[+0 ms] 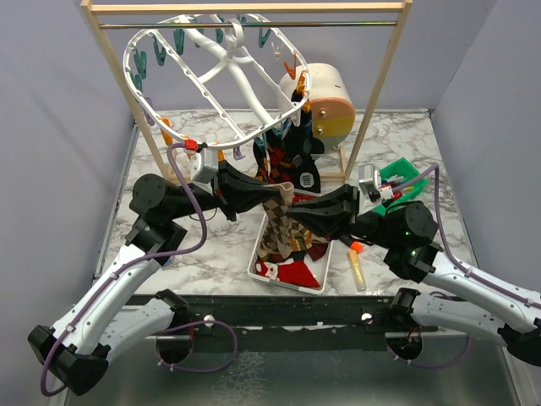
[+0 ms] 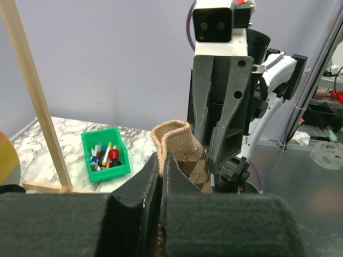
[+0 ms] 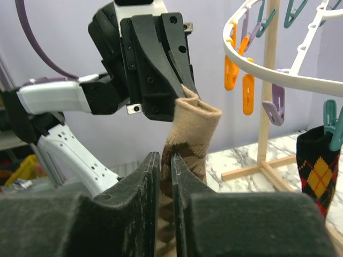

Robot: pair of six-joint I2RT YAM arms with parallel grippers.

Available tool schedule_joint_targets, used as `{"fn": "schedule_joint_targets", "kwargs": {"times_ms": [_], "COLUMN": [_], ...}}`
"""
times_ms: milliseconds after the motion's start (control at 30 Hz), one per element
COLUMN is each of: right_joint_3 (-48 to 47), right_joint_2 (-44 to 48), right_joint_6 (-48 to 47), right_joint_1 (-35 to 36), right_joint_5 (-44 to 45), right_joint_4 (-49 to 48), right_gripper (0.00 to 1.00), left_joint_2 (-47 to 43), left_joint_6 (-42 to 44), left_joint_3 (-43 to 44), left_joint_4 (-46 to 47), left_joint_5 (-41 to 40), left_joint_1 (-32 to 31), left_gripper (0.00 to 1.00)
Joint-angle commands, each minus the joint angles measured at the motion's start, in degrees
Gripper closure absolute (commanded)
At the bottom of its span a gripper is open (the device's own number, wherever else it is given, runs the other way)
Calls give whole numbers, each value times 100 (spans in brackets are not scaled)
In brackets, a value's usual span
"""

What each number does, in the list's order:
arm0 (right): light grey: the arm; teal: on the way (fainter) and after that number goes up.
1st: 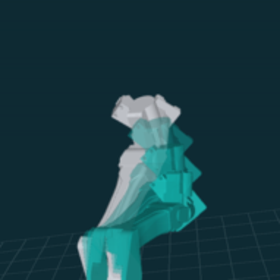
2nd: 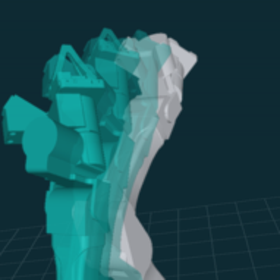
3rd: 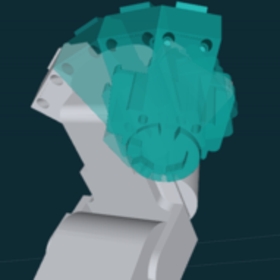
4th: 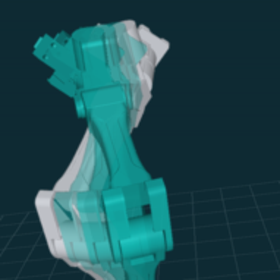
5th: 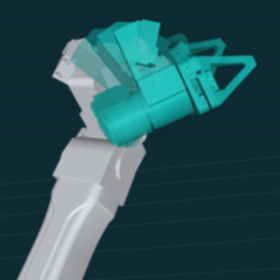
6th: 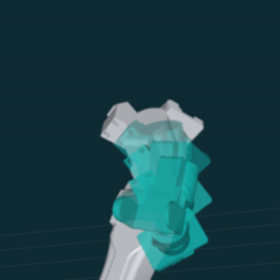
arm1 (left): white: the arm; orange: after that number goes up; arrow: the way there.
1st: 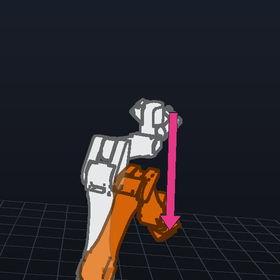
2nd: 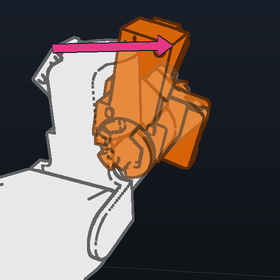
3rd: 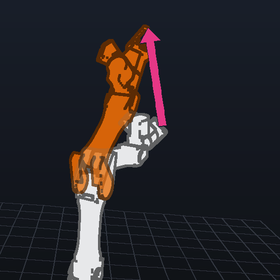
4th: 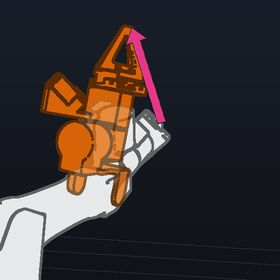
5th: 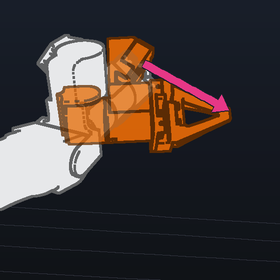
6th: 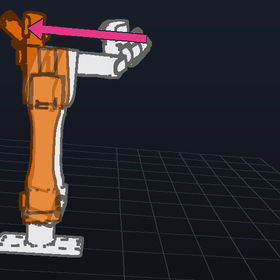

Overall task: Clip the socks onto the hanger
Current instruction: Pick up the sock from the bin.

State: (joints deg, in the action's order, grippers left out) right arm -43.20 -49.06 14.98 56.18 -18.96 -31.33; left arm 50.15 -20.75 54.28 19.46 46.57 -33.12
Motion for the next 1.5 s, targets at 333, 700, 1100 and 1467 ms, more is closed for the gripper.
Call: {"fn": "schedule_joint_targets", "kwargs": {"times_ms": [333,700,1100,1467], "right_joint_3": [-956,-2476,-3552,-3923], "right_joint_2": [299,-147,-1193,-1897], "right_joint_6": [3,242,745,1015], "right_joint_1": [23,24,24,19], "right_joint_5": [1402,3005,1940,1319], "right_joint_4": [2728,4837,5960,6400], "right_gripper": [36,23,23,30], "left_joint_2": [-362,-731,-830,-1061], "left_joint_6": [759,1788,2564,2969], "left_joint_3": [-495,-1136,-1462,-1608], "left_joint_4": [84,3,-66,-74], "left_joint_5": [-134,-118,-129,125], "left_joint_1": [-9,-9,-78,-107], "left_gripper": [100,100,100,100]}}
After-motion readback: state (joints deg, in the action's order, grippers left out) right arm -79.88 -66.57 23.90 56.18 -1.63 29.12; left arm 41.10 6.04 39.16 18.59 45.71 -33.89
